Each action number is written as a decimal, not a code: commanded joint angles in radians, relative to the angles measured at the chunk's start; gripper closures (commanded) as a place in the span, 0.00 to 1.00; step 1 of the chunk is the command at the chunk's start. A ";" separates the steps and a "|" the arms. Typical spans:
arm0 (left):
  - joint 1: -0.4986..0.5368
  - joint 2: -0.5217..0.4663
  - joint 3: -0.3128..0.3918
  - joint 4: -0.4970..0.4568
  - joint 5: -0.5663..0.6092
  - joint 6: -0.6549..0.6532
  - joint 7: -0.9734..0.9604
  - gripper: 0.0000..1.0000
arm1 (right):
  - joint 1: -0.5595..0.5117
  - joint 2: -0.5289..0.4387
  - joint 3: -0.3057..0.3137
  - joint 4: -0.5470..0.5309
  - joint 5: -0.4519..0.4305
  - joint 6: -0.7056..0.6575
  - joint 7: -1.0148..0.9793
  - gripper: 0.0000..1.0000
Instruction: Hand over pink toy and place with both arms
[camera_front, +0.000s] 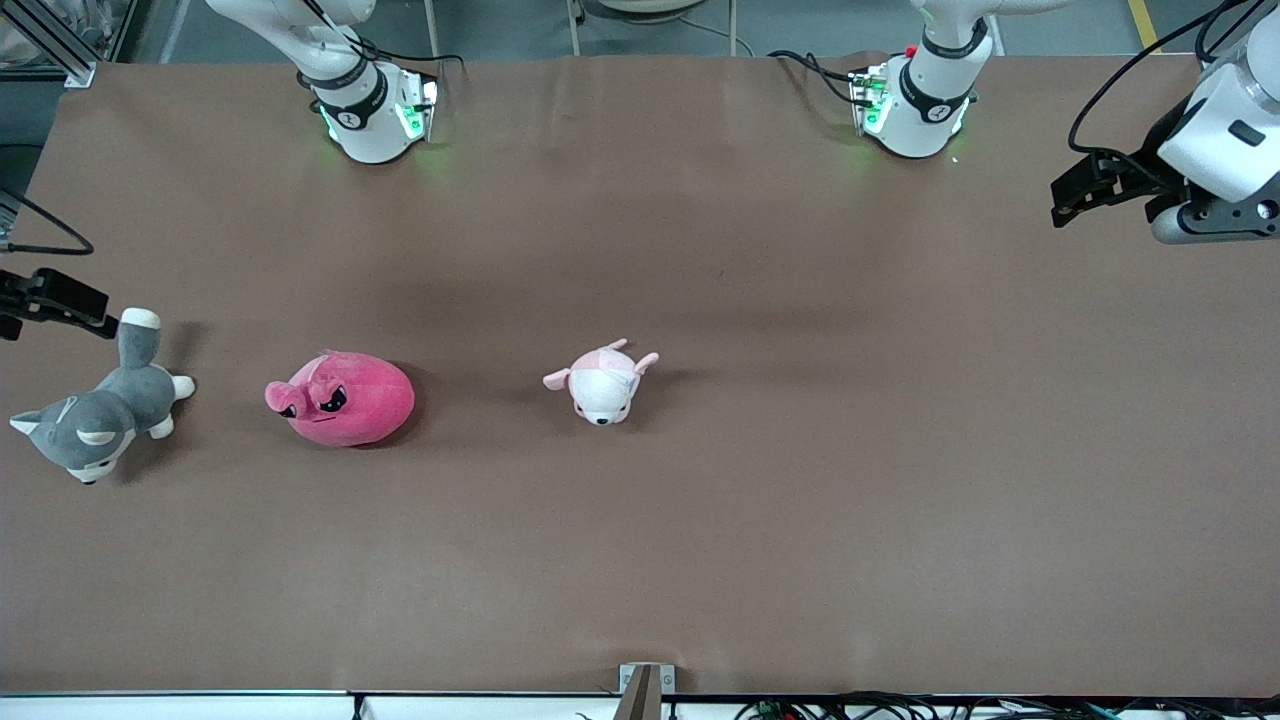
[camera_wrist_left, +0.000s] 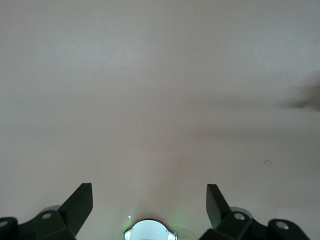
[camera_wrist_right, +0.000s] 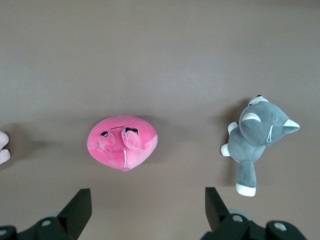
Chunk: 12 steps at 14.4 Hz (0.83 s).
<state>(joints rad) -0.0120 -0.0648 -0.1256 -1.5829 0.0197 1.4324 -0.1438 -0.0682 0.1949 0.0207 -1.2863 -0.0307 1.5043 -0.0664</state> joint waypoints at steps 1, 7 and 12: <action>0.000 -0.027 0.004 -0.016 -0.017 -0.009 0.024 0.00 | 0.004 -0.164 -0.001 -0.216 -0.014 0.103 0.019 0.00; -0.002 -0.026 0.003 -0.012 -0.015 -0.007 0.029 0.00 | 0.004 -0.284 -0.001 -0.372 -0.014 0.136 0.080 0.00; -0.006 -0.007 0.001 0.001 -0.010 -0.007 0.029 0.00 | 0.002 -0.313 -0.002 -0.413 -0.014 0.137 0.073 0.00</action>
<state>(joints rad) -0.0130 -0.0675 -0.1285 -1.5829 0.0196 1.4307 -0.1385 -0.0681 -0.0761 0.0189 -1.6469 -0.0307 1.6190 -0.0070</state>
